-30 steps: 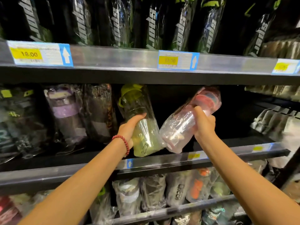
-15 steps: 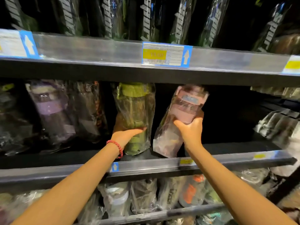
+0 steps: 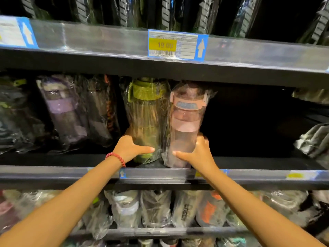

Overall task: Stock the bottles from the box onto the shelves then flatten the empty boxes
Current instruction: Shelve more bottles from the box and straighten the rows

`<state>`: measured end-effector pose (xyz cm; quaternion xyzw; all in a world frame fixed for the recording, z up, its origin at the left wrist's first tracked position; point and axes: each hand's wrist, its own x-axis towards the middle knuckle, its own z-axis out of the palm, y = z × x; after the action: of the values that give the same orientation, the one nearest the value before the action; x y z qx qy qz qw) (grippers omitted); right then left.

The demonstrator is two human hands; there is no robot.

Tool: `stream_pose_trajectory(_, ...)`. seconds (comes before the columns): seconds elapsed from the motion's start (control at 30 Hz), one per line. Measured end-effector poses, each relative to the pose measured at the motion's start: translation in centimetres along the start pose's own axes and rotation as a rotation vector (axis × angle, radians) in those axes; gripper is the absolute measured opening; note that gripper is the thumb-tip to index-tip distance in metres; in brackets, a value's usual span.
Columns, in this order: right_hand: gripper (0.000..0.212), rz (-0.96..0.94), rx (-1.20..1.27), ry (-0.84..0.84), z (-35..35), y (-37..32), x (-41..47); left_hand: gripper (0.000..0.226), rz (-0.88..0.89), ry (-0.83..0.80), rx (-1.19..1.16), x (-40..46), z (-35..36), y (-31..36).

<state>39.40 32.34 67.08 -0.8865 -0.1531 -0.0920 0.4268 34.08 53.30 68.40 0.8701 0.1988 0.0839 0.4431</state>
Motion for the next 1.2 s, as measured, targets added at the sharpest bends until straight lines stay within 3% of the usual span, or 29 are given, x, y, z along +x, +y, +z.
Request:
stream_pose_trajectory(0.07,0.062,0.014,-0.008,-0.076,-0.4,0.8,-0.3,0.068,0.01,0.02,0.057,-0.2,0.0,-0.3)
stream_pose_trajectory(0.17,0.058,0.008,-0.062,-0.091,-0.3,0.6,0.7,0.057,-0.005,0.066,0.144,-0.5,0.2,0.1)
stream_pose_trajectory(0.33,0.043,0.125,-0.131,-0.117,1.2,-0.1,2.7,0.058,-0.101,0.093,0.198,0.0,0.6,0.8)
stream_pose_trajectory(0.43,0.025,0.207,-0.035,-0.147,1.7,-0.5,3.7,0.045,-0.167,0.067,0.161,0.3,0.7,1.2)
stream_pose_trajectory(0.5,0.054,0.185,0.067,-0.142,2.2,-0.7,4.5,0.04,-0.225,0.043,0.121,0.9,0.9,0.8)
stream_pose_trajectory(0.57,0.068,0.135,0.045,-0.115,2.6,-1.1,5.1,0.038,-0.247,0.023,0.129,1.4,1.1,0.4)
stream_pose_trajectory(0.67,0.068,0.16,-0.03,-0.079,3.2,-1.1,5.9,0.044,-0.203,0.154,0.004,2.5,1.2,0.2)
stream_pose_trajectory(0.73,0.073,0.185,-0.054,-0.072,3.5,-1.0,6.5,0.048,-0.237,0.136,-0.061,2.6,1.2,0.6)
stream_pose_trajectory(0.87,0.081,0.203,-0.051,-0.056,4.4,-0.5,7.3,0.086,-0.057,0.163,-0.162,3.4,0.7,1.5)
stream_pose_trajectory(1.2,0.091,0.171,-0.163,-0.019,5.5,0.3,7.8,0.082,-0.061,0.189,-0.146,3.7,1.1,1.6)
